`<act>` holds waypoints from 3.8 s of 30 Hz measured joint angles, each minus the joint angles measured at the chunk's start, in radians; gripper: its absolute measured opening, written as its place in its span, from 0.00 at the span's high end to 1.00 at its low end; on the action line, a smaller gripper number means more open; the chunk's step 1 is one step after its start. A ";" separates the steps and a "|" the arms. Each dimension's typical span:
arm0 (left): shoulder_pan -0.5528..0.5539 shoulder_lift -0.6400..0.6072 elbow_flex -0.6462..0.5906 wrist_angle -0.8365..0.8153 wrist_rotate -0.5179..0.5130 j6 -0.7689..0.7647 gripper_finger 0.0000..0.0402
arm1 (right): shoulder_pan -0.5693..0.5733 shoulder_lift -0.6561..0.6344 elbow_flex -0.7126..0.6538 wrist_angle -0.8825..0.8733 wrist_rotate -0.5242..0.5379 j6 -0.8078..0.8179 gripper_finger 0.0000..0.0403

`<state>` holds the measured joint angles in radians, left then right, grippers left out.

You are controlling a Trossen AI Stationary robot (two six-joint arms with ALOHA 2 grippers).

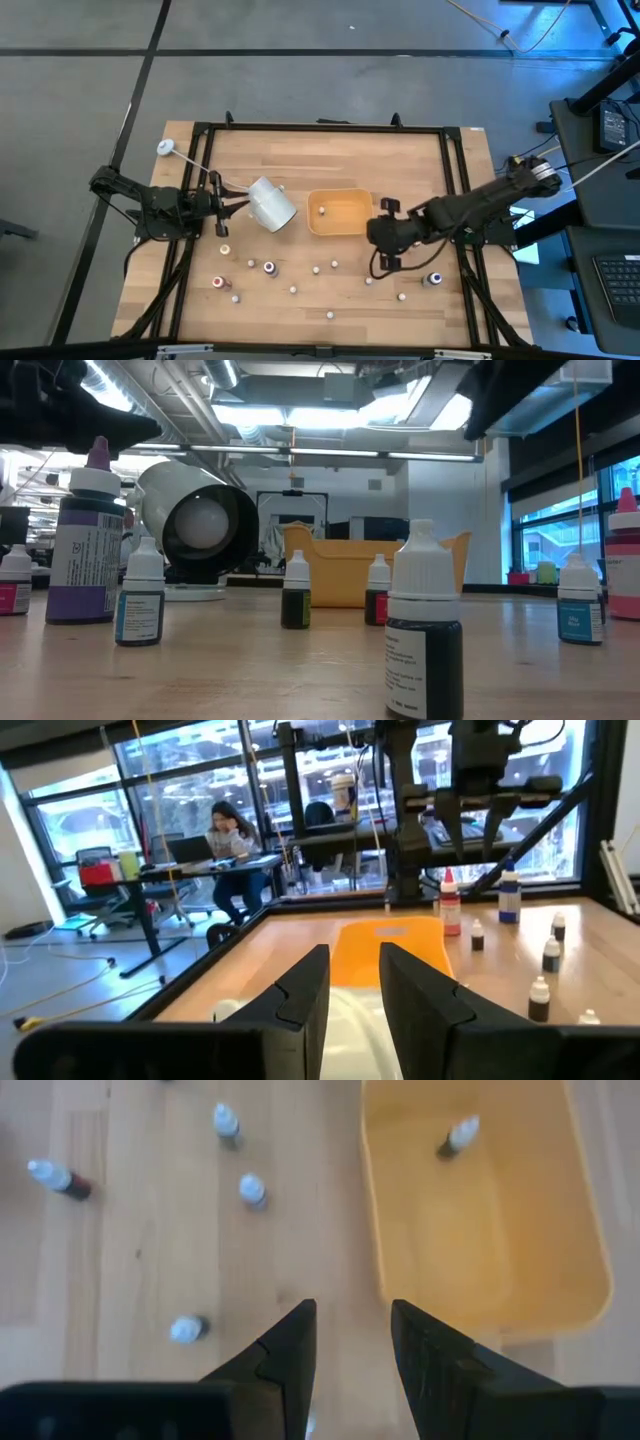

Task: Pick & Place food coloring
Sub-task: Put the large pink food coloring bottle into the yellow bin

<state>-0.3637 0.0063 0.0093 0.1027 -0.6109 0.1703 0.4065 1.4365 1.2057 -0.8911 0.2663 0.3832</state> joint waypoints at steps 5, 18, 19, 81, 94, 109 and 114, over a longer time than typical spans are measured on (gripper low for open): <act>0.000 0.000 0.000 -0.001 0.000 0.000 0.78 | 0.079 -0.013 0.000 -0.172 0.001 0.230 0.67; 0.000 0.000 0.000 -0.001 0.001 0.000 0.78 | 0.149 -0.014 0.000 -0.416 -0.033 0.684 0.64; 0.000 0.000 0.000 -0.001 0.001 0.000 0.78 | 0.149 -0.014 0.000 -0.421 -0.033 0.688 0.61; 0.000 0.000 0.000 -0.001 0.001 0.000 0.78 | 0.024 -0.155 -0.226 -0.223 -0.078 0.541 0.70; 0.000 0.000 0.000 -0.001 0.001 0.000 0.78 | -0.181 0.003 0.176 -0.234 0.011 0.158 0.70; 0.000 0.000 0.000 -0.001 0.001 0.000 0.78 | -0.412 0.319 0.262 -0.238 -0.138 -0.153 0.70; 0.000 0.000 0.000 -0.001 0.001 -0.004 0.78 | -0.445 0.366 0.262 -0.208 -0.137 -0.195 0.70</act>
<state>-0.3637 0.0063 0.0093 0.1017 -0.6101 0.1664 -0.0383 1.8027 1.4677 -1.0992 0.1291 0.1886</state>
